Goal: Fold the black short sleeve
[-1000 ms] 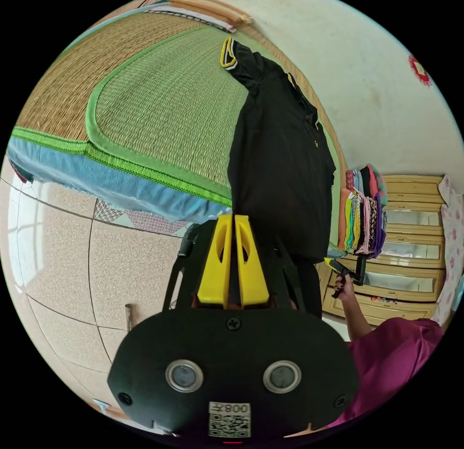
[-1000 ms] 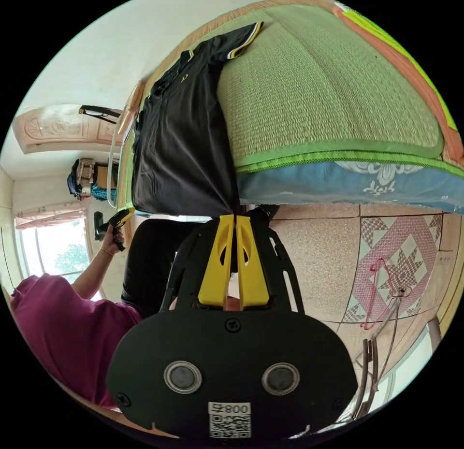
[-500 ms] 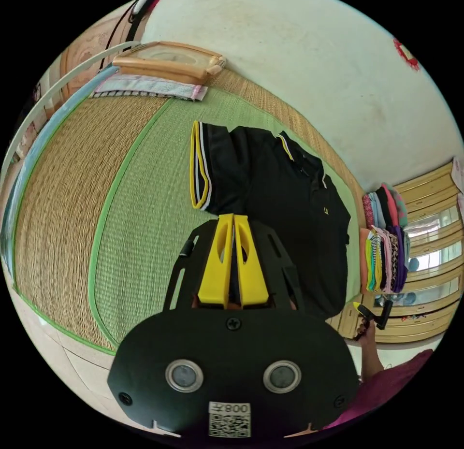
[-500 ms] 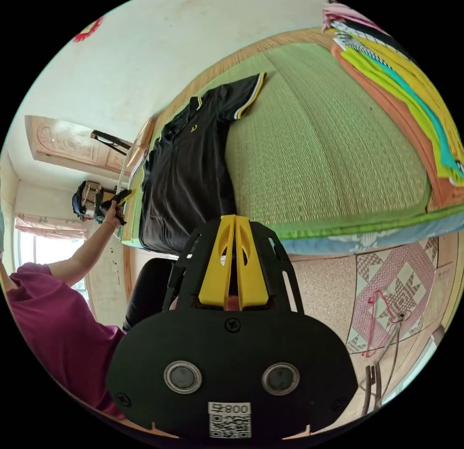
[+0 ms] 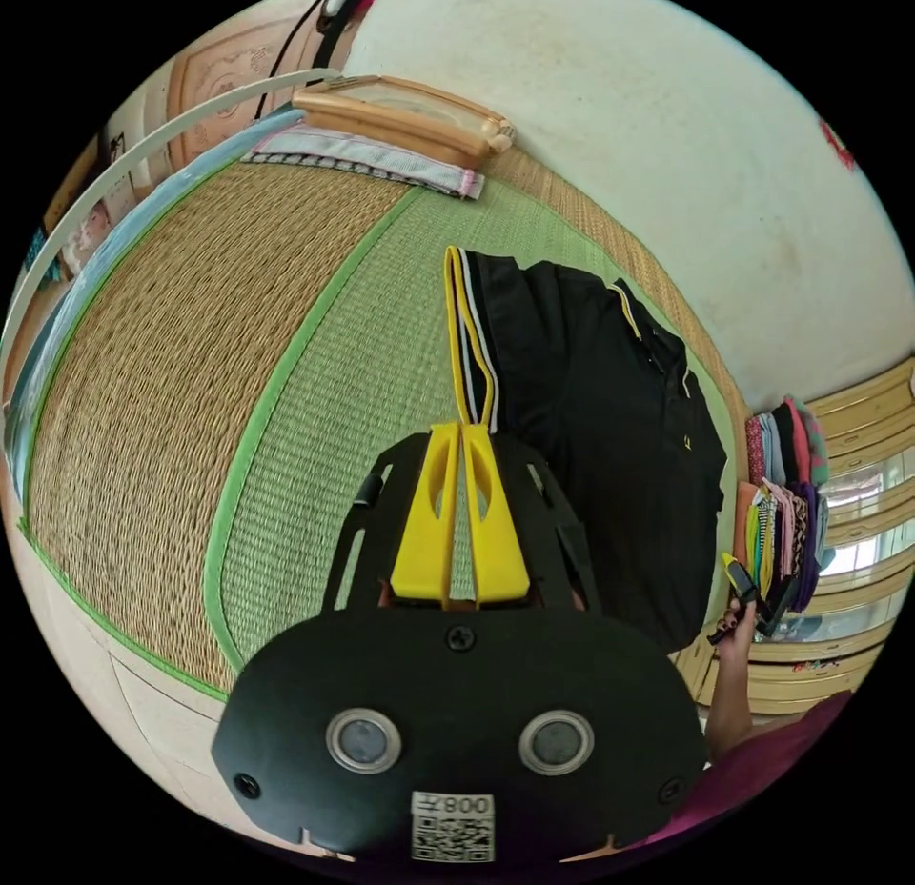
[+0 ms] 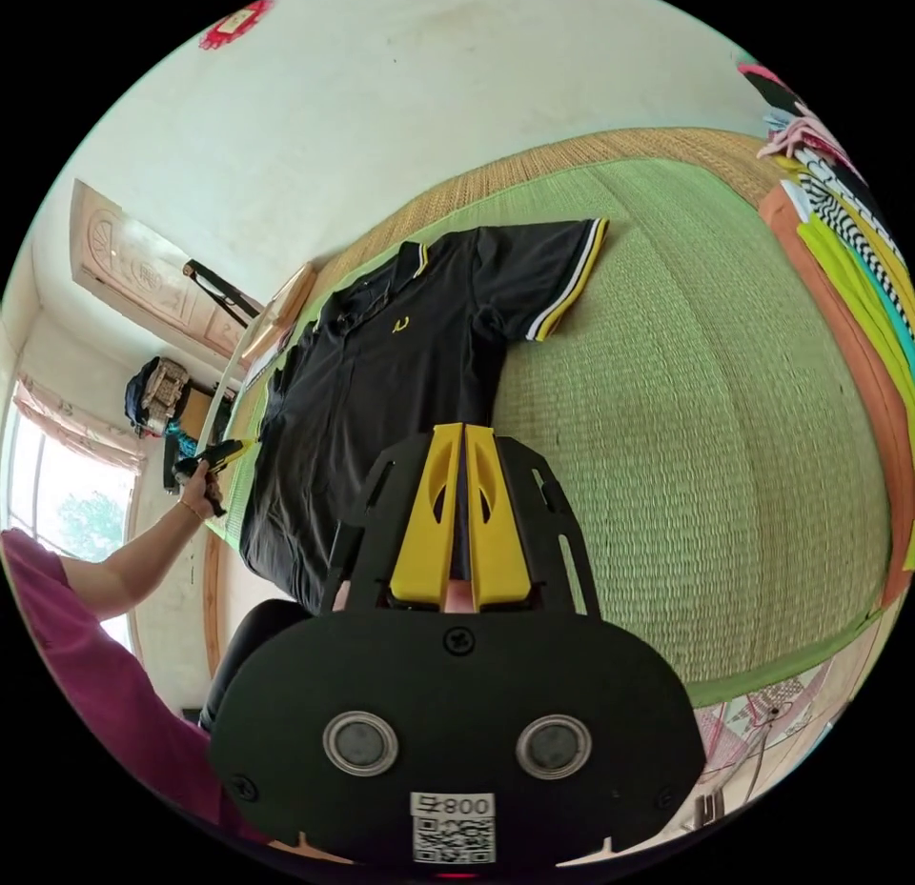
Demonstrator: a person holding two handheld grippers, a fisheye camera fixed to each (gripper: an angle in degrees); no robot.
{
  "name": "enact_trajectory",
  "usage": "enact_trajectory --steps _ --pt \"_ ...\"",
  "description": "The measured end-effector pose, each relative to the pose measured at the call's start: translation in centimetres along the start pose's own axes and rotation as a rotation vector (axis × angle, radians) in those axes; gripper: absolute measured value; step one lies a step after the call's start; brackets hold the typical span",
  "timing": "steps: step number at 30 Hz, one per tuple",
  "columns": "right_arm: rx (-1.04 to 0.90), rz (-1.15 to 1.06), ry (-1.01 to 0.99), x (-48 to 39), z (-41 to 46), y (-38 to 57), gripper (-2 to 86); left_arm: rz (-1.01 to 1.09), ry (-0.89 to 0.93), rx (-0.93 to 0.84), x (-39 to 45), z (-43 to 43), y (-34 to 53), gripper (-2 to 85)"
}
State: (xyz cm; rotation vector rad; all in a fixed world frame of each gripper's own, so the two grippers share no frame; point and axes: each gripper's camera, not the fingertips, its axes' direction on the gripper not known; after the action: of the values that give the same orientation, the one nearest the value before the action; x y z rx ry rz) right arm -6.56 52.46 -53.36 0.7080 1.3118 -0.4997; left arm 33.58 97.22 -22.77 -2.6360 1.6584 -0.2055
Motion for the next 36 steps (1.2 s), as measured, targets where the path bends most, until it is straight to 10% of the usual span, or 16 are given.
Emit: enact_trajectory --steps 15,36 --pt "0.151 0.098 0.270 -0.6 3.6 -4.1 7.3 0.714 0.549 -0.279 43.3 23.7 0.3 5.9" --pt "0.106 0.128 0.137 2.1 6.1 -4.2 4.7 1.256 0.146 -0.349 88.9 52.3 8.6 4.4"
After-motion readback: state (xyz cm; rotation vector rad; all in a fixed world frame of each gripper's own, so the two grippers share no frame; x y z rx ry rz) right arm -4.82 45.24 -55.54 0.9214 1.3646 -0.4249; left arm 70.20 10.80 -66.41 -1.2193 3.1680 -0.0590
